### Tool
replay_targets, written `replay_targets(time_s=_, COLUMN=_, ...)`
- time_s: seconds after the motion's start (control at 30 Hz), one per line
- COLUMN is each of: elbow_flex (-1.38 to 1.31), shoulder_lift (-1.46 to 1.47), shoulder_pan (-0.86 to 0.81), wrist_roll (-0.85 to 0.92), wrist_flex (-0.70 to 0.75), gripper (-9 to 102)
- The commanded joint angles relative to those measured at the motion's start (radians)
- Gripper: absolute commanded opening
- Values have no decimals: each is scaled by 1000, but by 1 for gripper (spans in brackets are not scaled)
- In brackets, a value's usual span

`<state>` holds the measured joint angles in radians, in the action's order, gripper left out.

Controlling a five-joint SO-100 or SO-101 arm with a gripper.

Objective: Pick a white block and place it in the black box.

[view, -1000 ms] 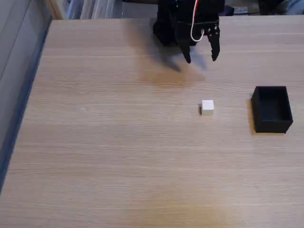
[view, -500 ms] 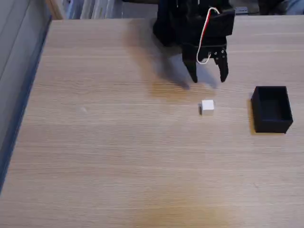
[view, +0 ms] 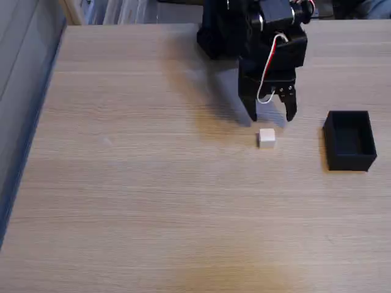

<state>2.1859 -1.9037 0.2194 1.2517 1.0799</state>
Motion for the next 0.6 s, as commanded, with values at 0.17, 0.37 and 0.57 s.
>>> replay_targets(time_s=0.17, elbow_flex=-89, shoulder_lift=94, shoulder_pan=-34, wrist_roll=3, wrist_flex=-34, gripper=30)
replay_targets(time_s=0.37, elbow_flex=-141, shoulder_lift=158, shoulder_pan=-41, wrist_roll=2, wrist_flex=-35, gripper=30)
replay_targets(time_s=0.57, elbow_flex=-186, shoulder_lift=207, shoulder_pan=-41, wrist_roll=-2, wrist_flex=-37, gripper=29)
